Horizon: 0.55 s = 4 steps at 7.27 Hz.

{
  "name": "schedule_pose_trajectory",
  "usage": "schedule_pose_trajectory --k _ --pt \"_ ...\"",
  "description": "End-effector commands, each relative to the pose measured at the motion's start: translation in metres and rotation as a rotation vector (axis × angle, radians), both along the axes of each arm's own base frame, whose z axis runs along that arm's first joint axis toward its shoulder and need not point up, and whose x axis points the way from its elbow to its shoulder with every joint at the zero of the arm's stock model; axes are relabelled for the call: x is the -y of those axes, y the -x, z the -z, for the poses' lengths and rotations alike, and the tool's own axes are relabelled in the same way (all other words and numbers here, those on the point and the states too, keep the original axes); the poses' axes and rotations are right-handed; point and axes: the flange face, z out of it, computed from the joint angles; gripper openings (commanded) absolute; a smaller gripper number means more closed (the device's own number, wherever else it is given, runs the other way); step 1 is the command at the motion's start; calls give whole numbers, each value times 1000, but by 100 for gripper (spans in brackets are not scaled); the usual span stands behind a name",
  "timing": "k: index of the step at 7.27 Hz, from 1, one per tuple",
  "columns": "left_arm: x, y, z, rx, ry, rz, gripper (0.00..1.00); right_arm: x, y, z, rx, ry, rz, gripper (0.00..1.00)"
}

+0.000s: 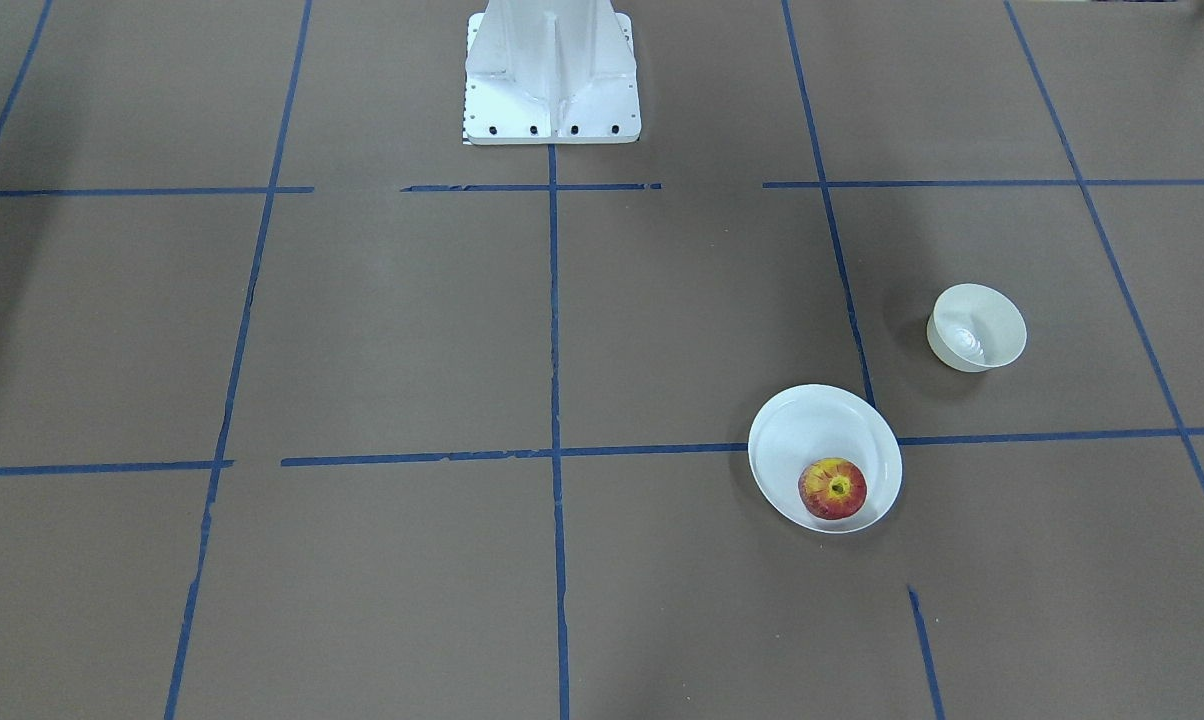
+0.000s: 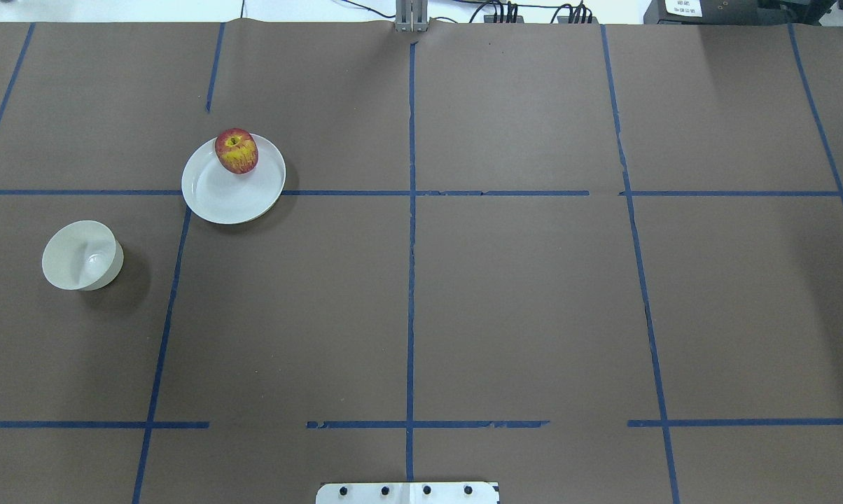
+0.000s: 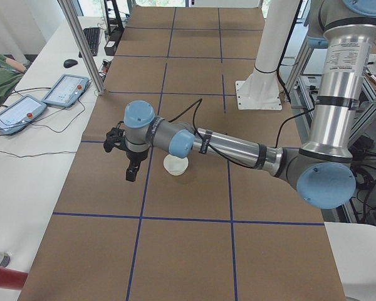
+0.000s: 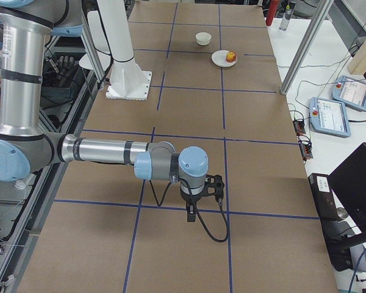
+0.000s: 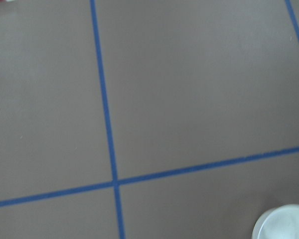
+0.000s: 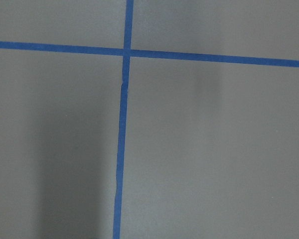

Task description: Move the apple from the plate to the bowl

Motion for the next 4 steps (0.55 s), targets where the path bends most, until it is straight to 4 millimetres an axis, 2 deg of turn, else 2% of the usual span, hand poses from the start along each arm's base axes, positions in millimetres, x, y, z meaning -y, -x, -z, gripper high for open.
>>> schedule_pose_trajectory --k 1,2,4 --pt "50 -138 70 -17 73 15 100 0 0 0 0 1 0 100" --pt "69 -191 95 -33 124 33 100 0 0 0 0 1 0 100" --pt "78 -257 122 -50 191 61 100 0 0 0 0 -1 0 100"
